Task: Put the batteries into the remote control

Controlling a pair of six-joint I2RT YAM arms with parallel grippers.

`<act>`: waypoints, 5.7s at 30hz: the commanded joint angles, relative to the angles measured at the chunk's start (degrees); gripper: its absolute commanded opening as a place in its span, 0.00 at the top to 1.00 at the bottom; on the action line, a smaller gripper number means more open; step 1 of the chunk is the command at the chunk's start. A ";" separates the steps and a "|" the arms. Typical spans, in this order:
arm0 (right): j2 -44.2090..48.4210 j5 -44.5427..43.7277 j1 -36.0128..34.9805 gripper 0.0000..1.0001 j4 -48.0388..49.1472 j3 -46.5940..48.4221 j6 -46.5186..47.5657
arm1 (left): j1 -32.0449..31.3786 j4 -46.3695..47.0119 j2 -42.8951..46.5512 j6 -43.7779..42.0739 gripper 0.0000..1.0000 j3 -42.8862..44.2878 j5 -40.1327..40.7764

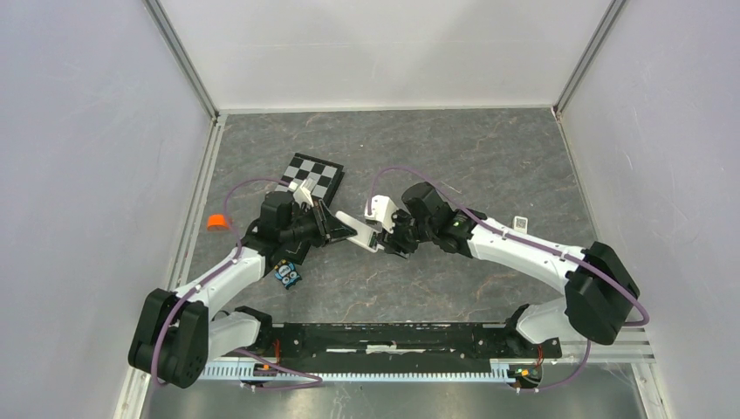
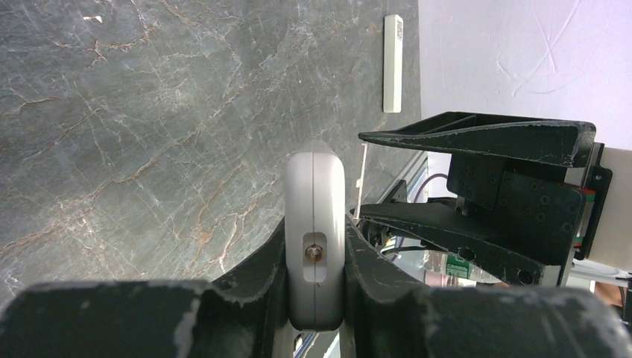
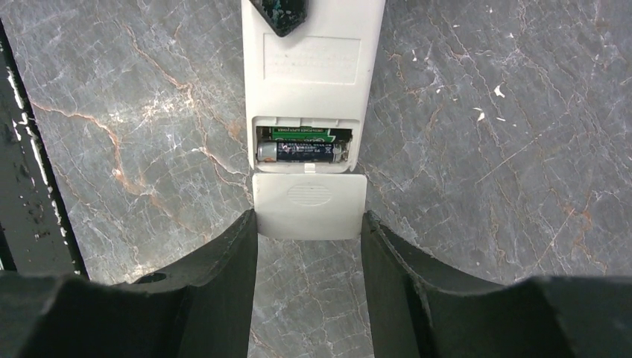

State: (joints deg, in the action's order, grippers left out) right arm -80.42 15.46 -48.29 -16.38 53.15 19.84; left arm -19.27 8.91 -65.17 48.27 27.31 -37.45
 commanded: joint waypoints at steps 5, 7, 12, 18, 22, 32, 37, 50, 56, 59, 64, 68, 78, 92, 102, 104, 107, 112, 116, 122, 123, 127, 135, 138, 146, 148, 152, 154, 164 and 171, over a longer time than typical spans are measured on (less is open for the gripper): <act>-1.77 3.22 -0.22 0.57 4.41 3.04 -2.17 | -0.41 3.31 1.30 -2.57 0.98 -0.24 0.15; -2.53 3.04 -0.22 0.57 4.21 3.43 -2.17 | -0.45 3.27 1.59 -2.57 0.98 -0.26 0.19; -3.08 3.43 -0.31 0.57 4.92 3.41 -2.47 | -0.44 3.40 1.91 -2.40 0.98 -0.25 0.01; -3.79 3.20 -0.32 0.57 5.62 3.45 -2.69 | -0.50 4.21 1.47 -1.95 0.98 -0.24 -1.00; -4.65 3.80 -0.36 0.56 5.59 3.50 -2.78 | -0.45 5.16 1.47 -1.61 0.98 -0.47 -1.30; -5.17 3.45 -0.36 0.57 6.66 3.80 -3.20 | -0.82 10.01 1.55 0.59 0.98 -1.73 -3.93; -5.37 1.77 -0.31 0.56 6.74 4.11 -3.64 | -0.98 8.97 2.26 -0.09 0.98 -1.82 -3.09; -7.42 1.16 -0.32 0.57 4.27 6.68 -3.40 | -1.44 6.56 3.62 -2.91 0.98 -1.43 -2.62; -8.73 2.70 -0.34 0.56 3.29 7.87 -2.79 | -3.06 8.67 3.65 -2.41 0.98 -1.33 -4.34; -9.52 3.94 -0.33 0.55 2.81 8.61 -2.57 | -3.80 11.15 3.69 -1.43 0.98 -1.41 -6.26; -11.08 4.14 -0.35 0.55 0.78 10.80 -1.65 | -4.89 11.24 3.94 -1.04 0.98 -0.86 -7.98; -11.92 4.21 -0.31 0.55 0.73 11.84 -1.77 | -5.03 14.34 2.89 1.82 0.98 -1.18 -9.86; -15.30 3.77 -0.31 0.54 -1.57 16.23 -2.63 | -6.59 20.67 1.69 4.29 0.98 -2.01 -13.00; -15.68 3.26 -0.31 0.44 -1.78 17.05 -2.97 | -7.98 18.03 1.03 6.13 0.98 0.55 -11.99; -10.54 0.60 -0.23 0.23 -4.52 15.85 -1.46 | -1.19 12.59 1.55 4.30 0.98 3.02 -9.83; -9.17 0.60 -0.23 0.16 -4.08 16.24 -2.05 | -0.79 12.20 1.48 4.20 0.98 3.26 -9.83; -6.20 2.64 0.20 0.03 -1.30 15.42 -3.32 | -0.33 11.94 1.20 4.38 0.98 3.36 -9.86; 1.36 8.22 2.70 0.02 6.44 10.01 -7.56 | 0.24 11.24 1.27 4.55 0.98 3.98 -9.93; 7.89 7.85 7.43 0.02 14.92 3.70 -17.45 | 0.59 10.52 1.48 5.90 0.98 4.85 -10.01; 12.84 1.22 11.90 0.02 28.06 -5.53 -40.30 | 1.22 11.73 3.22 10.05 0.98 5.58 -9.62; 13.19 0.94 11.93 0.02 30.04 -7.15 -44.30 | 1.27 12.23 3.40 11.16 0.98 5.60 -9.38; 14.91 2.95 11.99 0.02 44.89 -15.08 -56.62 | 1.85 14.14 4.21 16.12 0.98 5.68 -8.95; 11.11 12.09 12.63 0.22 67.77 -20.92 -70.72 | 5.38 14.27 6.38 21.93 0.98 7.52 -10.78; 8.74 13.16 12.61 0.31 72.89 -21.54 -74.07 | 5.47 15.15 7.07 23.34 0.98 8.08 -11.26; 6.76 11.20 12.65 0.38 69.98 -20.45 -73.85 | 5.55 17.79 8.02 26.45 0.98 8.35 -12.33; 6.11 10.87 12.66 0.46 69.64 -20.61 -74.39 | 5.56 19.70 8.06 27.72 0.98 8.09 -12.62; 4.04 11.61 12.65 0.65 72.90 -21.70 -77.20 | 5.50 25.10 7.79 31.64 0.98 7.42 -13.42; 2.66 12.38 12.61 0.72 74.96 -21.86 -78.53 | 5.48 27.24 7.77 32.58 0.98 7.12 -13.84; -3.15 16.35 9.34 0.74 74.76 -16.19 -78.49 | -1.74 22.74 7.51 19.63 0.98 7.93 -13.48; -3.45 15.00 7.78 0.73 65.41 -12.54 -73.54 | -6.84 13.68 5.08 11.03 0.98 10.86 -13.01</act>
State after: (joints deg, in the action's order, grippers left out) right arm -82.06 25.02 -35.55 55.44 35.62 -58.57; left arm -17.17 24.82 -58.74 61.78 34.37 -38.89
